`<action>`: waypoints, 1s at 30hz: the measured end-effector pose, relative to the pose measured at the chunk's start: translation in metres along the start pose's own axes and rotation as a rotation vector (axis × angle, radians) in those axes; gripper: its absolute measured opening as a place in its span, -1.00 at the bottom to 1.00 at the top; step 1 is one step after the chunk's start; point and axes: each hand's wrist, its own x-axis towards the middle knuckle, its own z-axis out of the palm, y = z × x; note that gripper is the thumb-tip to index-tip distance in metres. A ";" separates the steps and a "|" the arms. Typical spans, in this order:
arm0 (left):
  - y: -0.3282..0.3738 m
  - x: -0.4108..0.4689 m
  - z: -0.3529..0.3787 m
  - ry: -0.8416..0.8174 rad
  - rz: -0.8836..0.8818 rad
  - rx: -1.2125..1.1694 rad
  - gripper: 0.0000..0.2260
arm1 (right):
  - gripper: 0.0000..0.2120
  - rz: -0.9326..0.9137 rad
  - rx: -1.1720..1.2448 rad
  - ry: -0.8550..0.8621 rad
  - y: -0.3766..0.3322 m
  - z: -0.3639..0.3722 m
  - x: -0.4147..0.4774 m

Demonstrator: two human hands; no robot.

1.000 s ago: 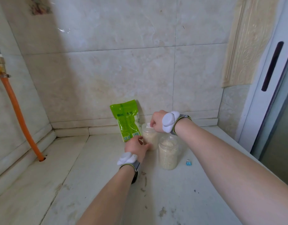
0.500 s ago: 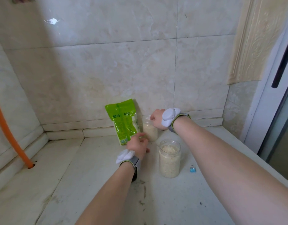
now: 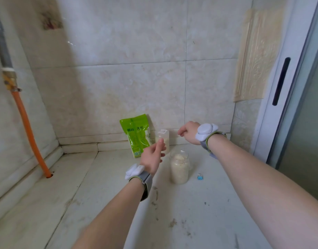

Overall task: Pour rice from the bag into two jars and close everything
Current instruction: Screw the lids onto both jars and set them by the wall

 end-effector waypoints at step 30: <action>-0.043 -0.025 0.024 -0.172 -0.006 0.182 -0.59 | -0.88 -0.060 -0.148 -0.274 0.029 0.075 -0.015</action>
